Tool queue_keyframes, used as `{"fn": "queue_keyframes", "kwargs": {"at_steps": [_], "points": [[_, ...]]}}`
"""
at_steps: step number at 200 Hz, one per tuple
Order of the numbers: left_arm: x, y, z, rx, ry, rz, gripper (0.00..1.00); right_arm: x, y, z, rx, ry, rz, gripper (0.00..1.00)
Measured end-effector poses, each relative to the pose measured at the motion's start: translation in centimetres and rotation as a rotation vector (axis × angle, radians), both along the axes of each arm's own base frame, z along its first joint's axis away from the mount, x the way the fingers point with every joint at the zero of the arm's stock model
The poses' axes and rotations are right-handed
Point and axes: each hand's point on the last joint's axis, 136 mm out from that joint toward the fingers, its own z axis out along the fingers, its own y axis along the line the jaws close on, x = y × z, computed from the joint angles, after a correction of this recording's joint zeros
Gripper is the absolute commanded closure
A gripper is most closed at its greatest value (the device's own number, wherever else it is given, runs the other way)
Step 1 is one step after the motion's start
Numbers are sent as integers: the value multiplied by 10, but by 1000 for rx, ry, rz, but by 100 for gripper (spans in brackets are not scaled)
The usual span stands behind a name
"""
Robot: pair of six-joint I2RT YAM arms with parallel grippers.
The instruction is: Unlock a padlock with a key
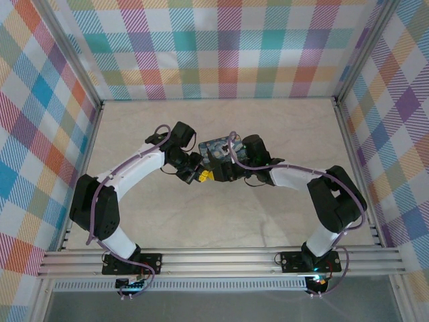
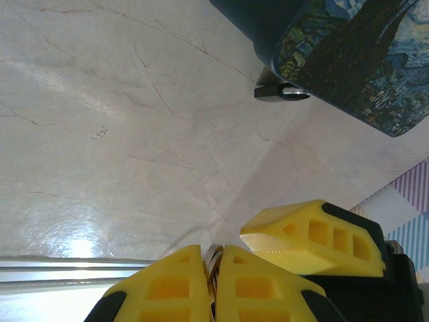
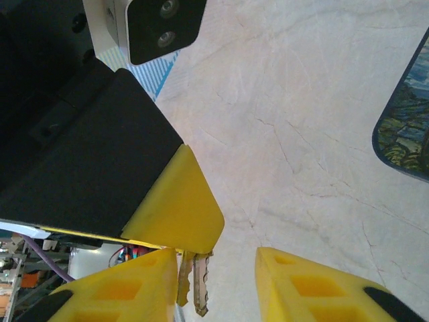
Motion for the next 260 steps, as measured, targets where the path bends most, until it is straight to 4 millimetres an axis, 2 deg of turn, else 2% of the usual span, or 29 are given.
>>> {"fn": "queue_keyframes", "kwargs": {"at_steps": [83,126,157,216,260], "points": [[0,0,0,-1,-3,-6,100,-7,-4,9,-1,-42,18,59],[-2,-2,1,-15,5,-12,100,-11,-4,-2,-53,-74,29,59],[-2,-2,1,-14,5,-12,100,-15,-5,-9,-98,-100,32,66],[-1,-3,2,-19,4,-6,100,-11,-5,3,-107,-186,-3,87],[-1,-6,4,-36,8,-6,91,-13,-12,7,-119,-241,-23,96]]}}
